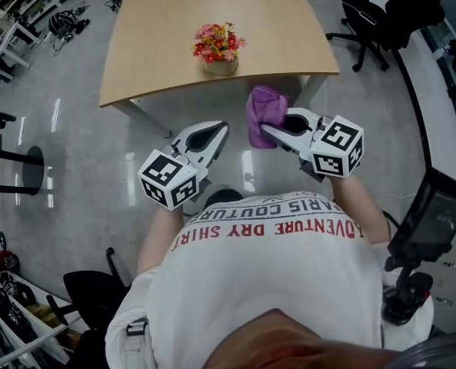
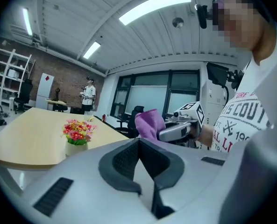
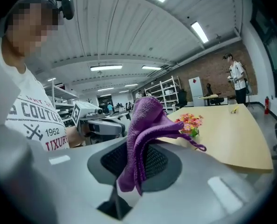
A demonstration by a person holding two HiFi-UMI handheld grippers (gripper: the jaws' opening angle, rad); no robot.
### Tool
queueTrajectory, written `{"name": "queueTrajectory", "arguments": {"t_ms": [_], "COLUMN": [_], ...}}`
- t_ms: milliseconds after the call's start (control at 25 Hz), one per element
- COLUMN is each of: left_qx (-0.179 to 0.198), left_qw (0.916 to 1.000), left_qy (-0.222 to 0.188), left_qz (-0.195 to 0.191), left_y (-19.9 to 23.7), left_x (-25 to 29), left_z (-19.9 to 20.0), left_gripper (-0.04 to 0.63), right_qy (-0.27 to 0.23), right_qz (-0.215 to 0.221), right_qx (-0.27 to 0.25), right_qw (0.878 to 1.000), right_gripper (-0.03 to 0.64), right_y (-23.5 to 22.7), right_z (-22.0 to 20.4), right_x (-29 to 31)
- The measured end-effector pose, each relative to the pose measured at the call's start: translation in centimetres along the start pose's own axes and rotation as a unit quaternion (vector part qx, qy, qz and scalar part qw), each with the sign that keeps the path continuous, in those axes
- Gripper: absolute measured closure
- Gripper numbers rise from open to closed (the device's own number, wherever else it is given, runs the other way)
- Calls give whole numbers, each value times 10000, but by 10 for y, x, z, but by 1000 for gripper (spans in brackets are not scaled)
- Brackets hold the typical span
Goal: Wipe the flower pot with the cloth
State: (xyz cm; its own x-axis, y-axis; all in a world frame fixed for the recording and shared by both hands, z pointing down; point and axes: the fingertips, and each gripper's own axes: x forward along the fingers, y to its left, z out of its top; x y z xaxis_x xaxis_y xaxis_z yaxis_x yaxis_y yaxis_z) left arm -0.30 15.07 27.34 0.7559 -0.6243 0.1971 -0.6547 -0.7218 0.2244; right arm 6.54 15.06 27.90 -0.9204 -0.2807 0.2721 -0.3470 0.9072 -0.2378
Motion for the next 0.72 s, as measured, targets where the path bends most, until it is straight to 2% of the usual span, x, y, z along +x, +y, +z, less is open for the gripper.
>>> {"name": "queueTrajectory", "arguments": {"t_ms": [160,320,400,520,720], "left_qx": [90,49,107,217,334], "left_qw": [9999,9999,9998,9997,9993], "left_qy": [-38,132,125,95,157], "left_qz": [-49,-61,-66,-89,-8], "left_y": [-27,-41,-63,-108,-195], "left_x": [-8,-4,-43,-124,-236], "left_z": [7,-9,-22,-45,-79], "left_gripper": [594,594,594,594,594], "right_qy": [49,35,29,-72,-26], "right_qz": [-11,-80,-81,-61,-169], "right_qx": [88,303,253,50,140], "right_qw": [9999,9995,9996,9999,9998], "right_gripper": [561,561,561,561,561], "right_y": [24,38,86,184,320], "right_z": [-15,-40,-52,-63,-100], "right_x": [-19,-31,-26,-17,-33]}}
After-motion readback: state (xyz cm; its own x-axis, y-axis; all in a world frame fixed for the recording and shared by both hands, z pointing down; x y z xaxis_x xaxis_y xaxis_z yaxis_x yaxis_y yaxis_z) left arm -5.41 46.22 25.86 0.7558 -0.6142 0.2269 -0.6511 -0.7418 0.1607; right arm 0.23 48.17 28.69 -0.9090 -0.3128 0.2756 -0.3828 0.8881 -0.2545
